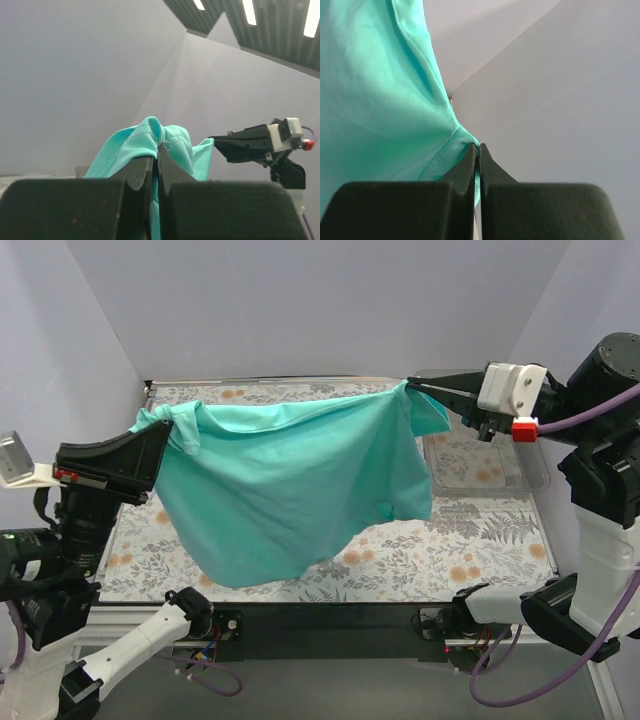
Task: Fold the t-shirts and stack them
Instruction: Flatten the tshirt out
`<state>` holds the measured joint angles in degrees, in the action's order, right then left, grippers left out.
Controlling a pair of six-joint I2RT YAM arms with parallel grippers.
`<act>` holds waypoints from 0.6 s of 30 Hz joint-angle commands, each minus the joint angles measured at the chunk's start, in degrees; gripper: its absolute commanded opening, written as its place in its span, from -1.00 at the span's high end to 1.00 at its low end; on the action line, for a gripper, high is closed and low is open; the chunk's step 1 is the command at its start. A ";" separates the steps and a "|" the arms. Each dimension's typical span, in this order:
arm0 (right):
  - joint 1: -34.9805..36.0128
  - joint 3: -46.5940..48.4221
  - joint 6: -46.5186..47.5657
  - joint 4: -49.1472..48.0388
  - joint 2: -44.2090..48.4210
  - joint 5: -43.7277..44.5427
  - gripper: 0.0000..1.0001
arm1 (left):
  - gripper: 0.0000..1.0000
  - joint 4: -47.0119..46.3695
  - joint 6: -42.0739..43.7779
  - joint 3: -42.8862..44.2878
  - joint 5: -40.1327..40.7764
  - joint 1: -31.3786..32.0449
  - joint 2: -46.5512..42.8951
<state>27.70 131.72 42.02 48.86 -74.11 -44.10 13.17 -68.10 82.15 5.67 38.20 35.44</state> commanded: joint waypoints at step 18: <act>-0.02 -9.56 -11.32 -22.29 -46.18 16.20 0.97 | 1.00 15.16 -37.99 -47.77 45.76 -2.76 6.02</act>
<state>27.70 117.64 37.85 35.62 -118.06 -35.14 31.38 -100.29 37.60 44.80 37.54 37.47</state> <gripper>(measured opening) 0.013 0.021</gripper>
